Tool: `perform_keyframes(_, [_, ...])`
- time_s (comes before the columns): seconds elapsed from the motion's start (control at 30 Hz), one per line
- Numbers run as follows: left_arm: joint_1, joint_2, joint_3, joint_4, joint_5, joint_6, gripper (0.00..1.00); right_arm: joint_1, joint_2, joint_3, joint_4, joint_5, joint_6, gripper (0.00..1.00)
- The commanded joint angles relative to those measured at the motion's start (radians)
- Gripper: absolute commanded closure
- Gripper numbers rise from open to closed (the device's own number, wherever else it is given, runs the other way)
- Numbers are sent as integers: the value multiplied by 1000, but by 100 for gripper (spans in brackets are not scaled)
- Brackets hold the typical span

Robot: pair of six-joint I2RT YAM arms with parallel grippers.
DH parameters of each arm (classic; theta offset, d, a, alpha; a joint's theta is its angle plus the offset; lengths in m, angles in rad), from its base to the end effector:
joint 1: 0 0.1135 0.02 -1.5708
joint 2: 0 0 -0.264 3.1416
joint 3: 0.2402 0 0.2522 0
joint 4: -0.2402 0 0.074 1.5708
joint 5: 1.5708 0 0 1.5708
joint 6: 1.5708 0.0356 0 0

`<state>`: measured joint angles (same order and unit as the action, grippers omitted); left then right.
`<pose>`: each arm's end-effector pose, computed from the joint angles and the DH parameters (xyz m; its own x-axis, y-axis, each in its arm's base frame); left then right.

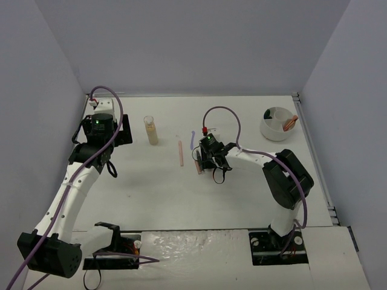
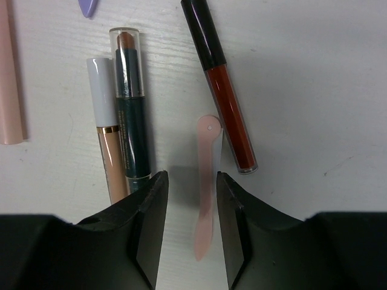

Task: Organize the makeup

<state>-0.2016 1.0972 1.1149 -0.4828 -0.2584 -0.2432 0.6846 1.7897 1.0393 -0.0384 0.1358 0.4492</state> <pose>0.2373 -0.0392 0.3641 -0.4192 -0.1519 -0.8951 -0.1351 0.9854 -0.1040 0.2931 0.2330 0.1705 -0.7351 -0.0446 -0.6765 -0.2591 0.9406 0.2195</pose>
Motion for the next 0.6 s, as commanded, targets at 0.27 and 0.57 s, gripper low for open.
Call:
perform_keyframes(0.27, [7, 0, 17, 39, 7, -11, 3, 7, 27, -21, 28, 65, 20, 64])
perform_keyframes(0.57, [7, 6, 17, 38, 11, -10, 3, 6, 22, -19, 28, 71, -1, 86])
